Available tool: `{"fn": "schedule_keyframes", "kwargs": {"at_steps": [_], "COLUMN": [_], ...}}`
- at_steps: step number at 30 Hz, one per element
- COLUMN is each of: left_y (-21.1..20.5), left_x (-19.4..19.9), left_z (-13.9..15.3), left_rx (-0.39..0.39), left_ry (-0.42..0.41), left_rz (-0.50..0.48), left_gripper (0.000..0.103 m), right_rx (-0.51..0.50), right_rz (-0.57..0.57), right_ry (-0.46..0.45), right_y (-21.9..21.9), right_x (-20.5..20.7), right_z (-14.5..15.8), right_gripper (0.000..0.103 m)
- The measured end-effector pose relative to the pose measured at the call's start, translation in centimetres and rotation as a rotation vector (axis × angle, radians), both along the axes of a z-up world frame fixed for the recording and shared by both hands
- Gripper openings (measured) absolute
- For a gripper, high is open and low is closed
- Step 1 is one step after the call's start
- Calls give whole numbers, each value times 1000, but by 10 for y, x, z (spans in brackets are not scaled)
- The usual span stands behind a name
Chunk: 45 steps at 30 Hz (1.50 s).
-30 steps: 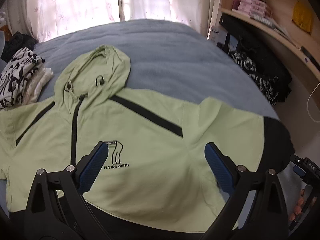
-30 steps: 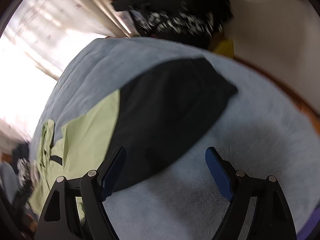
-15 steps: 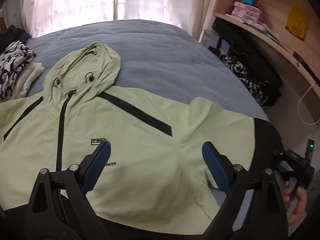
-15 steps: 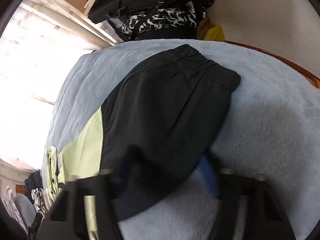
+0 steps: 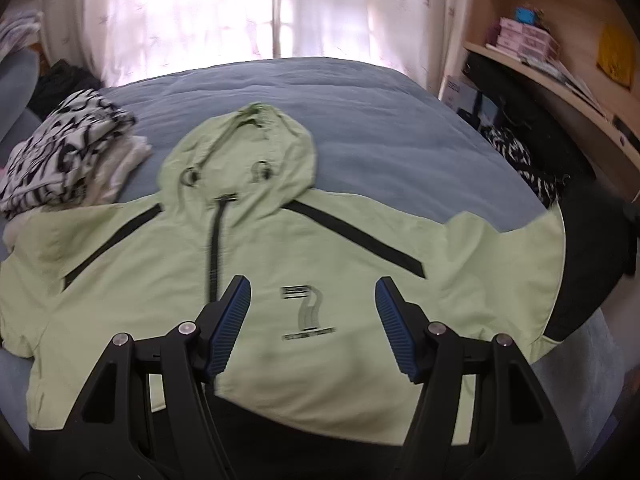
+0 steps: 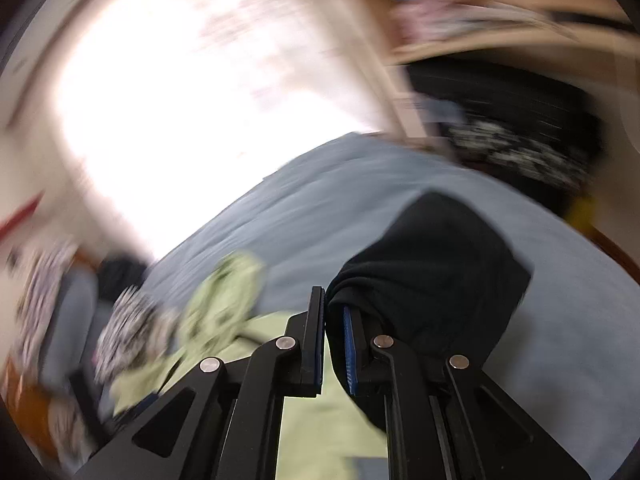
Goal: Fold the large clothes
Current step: 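Fold the held black sleeve across the hoodie chest with the right tool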
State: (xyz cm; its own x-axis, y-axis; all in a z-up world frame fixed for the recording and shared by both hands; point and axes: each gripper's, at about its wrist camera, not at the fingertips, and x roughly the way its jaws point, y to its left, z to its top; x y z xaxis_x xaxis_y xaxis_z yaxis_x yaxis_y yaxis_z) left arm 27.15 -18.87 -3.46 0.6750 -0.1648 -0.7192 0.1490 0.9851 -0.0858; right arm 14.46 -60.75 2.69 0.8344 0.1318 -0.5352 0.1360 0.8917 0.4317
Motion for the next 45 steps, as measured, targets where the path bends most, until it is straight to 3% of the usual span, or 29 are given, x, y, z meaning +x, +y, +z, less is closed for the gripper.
{"fn": "schedule_keyframes", "kwargs": {"at_steps": [4,7,9,13,17,20,23,31,38,43,44,45], "left_y": [50,87,108,135,133,114,79,-37,-106,-141,-142,-147], "left_x": [-4,-7,-6,-6,-9,-10,-14,-18,5,20,22,21], "left_z": [5,-3,-17,-46,-65,-71,-70,-68,-82,-105,-110,-108], "left_rx": [0,6,-10,-63,-121,-143,-127,-22,89,257,281,310], "left_ry": [-14,4,50,147,194,214,217,232,288,296,290,270], "left_rz": [53,82,99,119,74,21,-52,-238,-209,-159,-156,-157], "left_gripper": [63,63,63,63,63,63,63,63,63,63,61,37], "right_rx": [-90,-133,-160,-162,-179,-200,-178,-5,17,-5,-5,-3], "right_rz": [219,344,386,443,447,388,305,125,117,121,121,120], "right_ry": [93,253,348,426,393,351,324,321,273,274,273,272], "right_y": [95,147,172,193,193,199,177,111,96,94,96,97], "right_x": [44,62,55,24,-28,-57,-81,-117,-125,-125,-124,-124], "right_z": [-27,-80,-117,-154,-148,-133,-124,-157,-179,-185,-183,-182], "right_gripper": [9,22,48,49,52,55,59,59,59,59,59,59]}}
